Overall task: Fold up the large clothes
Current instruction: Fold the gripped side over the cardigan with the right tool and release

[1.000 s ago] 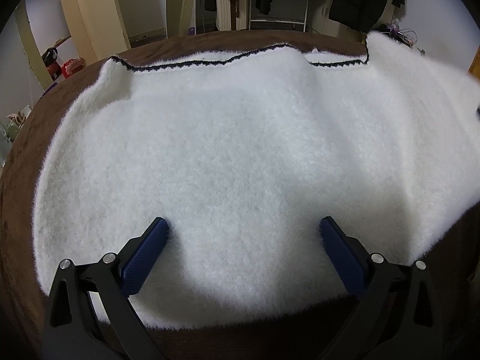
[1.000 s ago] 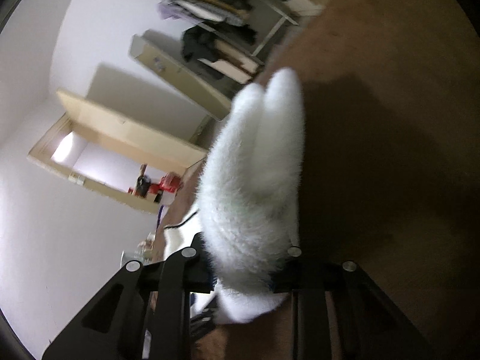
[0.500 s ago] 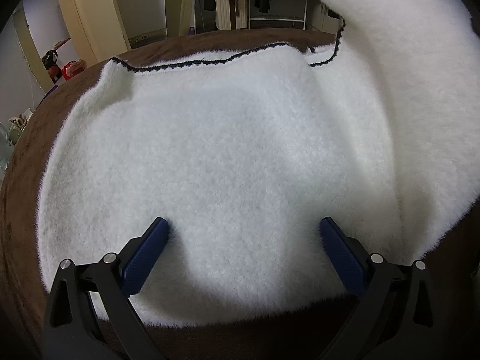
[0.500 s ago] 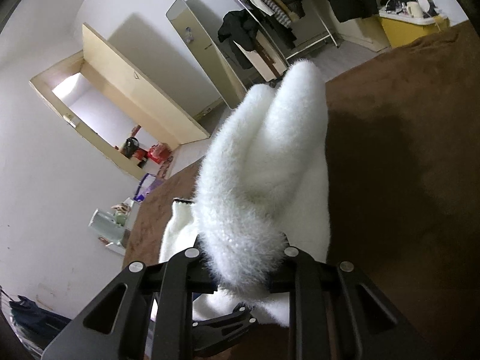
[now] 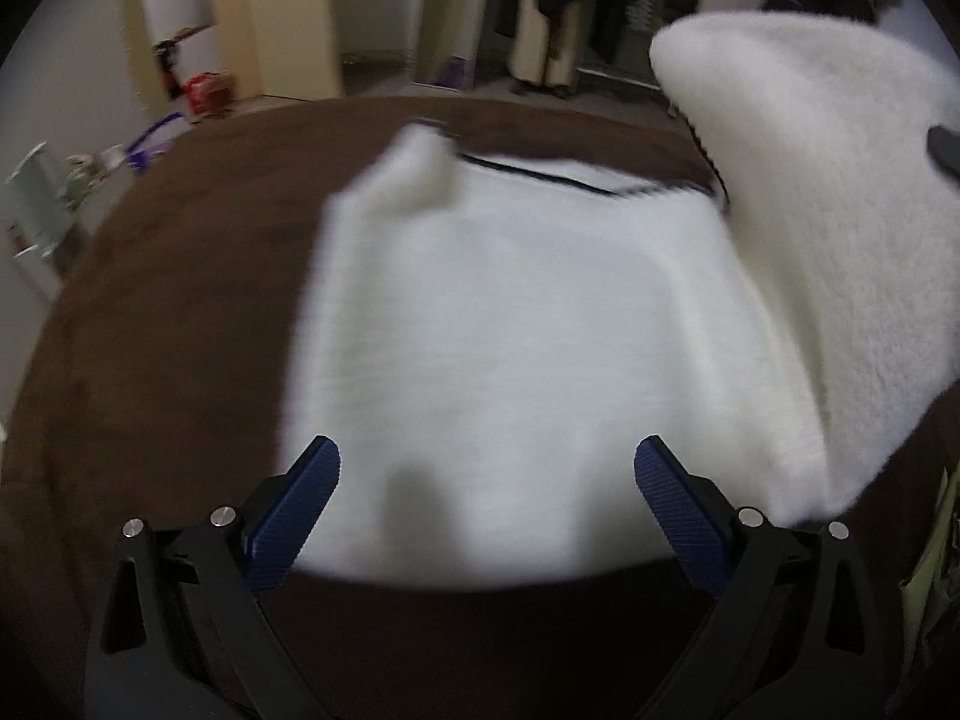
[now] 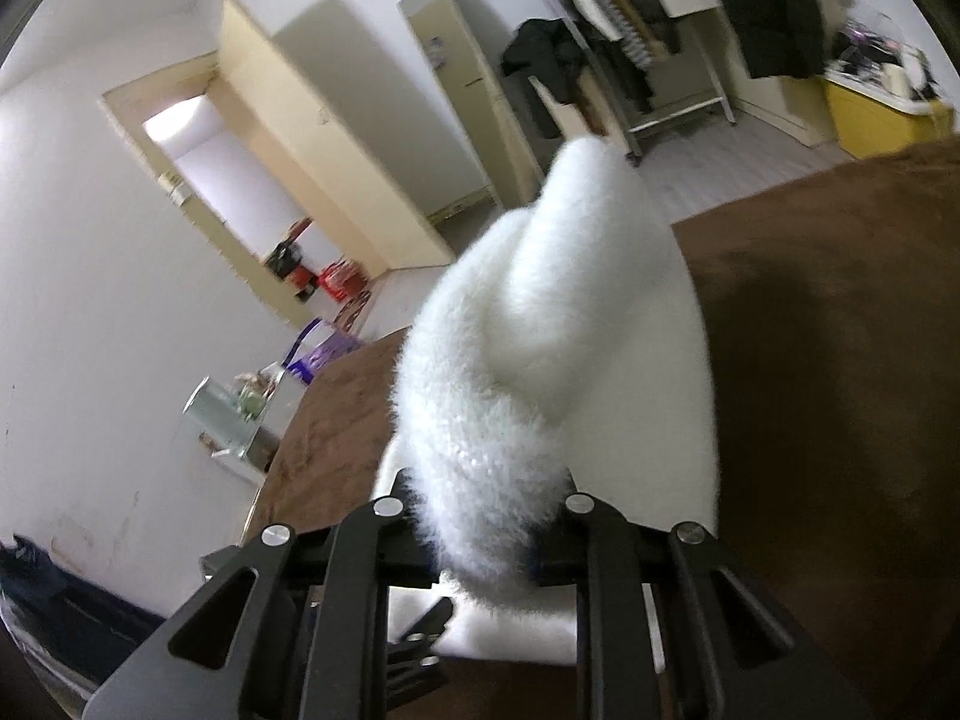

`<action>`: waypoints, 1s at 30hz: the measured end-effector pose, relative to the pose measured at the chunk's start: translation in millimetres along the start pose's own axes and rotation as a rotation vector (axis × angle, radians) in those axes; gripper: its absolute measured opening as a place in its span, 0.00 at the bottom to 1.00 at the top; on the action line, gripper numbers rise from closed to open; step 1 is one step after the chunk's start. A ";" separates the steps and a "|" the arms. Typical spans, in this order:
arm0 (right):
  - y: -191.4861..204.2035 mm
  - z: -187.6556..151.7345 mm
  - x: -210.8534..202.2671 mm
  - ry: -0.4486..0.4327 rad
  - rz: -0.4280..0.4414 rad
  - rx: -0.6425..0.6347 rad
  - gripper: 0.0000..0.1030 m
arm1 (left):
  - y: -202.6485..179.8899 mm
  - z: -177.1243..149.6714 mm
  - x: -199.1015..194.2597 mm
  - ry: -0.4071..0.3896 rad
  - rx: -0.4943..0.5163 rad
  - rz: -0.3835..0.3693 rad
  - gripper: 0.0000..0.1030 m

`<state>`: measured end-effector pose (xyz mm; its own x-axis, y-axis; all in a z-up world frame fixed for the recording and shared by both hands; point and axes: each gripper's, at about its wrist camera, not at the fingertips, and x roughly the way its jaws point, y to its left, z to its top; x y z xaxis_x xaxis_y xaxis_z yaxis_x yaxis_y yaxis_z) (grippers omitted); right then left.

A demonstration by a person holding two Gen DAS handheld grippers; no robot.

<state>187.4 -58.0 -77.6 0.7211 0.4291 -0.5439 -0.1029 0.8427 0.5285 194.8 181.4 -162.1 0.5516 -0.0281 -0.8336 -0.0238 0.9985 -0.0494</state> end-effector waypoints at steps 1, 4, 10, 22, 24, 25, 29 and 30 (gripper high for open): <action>12.7 -2.9 5.1 -0.009 -0.004 -0.030 0.18 | 14.5 -2.6 -6.0 -0.008 -0.010 0.021 0.94; 38.0 -11.0 26.0 0.016 0.008 -0.078 0.18 | 51.3 -11.2 -16.3 -0.010 -0.046 0.070 0.94; 79.8 -31.2 80.5 0.113 0.030 -0.142 0.18 | 109.8 -32.6 -20.3 0.015 -0.147 0.125 0.94; 110.0 -112.0 144.1 0.384 -0.038 -0.357 0.18 | 147.9 -68.1 -13.9 0.079 -0.223 0.166 0.94; 104.9 -121.8 151.7 0.415 -0.040 -0.353 0.18 | 150.8 -72.1 -12.4 0.086 -0.224 0.167 0.94; 103.5 -123.1 150.6 0.409 -0.036 -0.349 0.18 | 151.0 -73.8 -12.3 0.088 -0.224 0.169 0.94; 104.4 -118.6 145.7 0.431 -0.026 -0.352 0.24 | 149.0 -74.2 -14.0 0.090 -0.223 0.174 0.94; 105.8 -115.7 145.6 0.448 -0.013 -0.359 0.32 | 148.9 -73.3 -14.3 0.088 -0.223 0.174 0.94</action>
<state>202.2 131.3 -176.4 0.3716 0.4479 -0.8132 -0.3784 0.8729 0.3080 122.2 327.0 -197.9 0.4493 0.1285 -0.8841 -0.2999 0.9539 -0.0137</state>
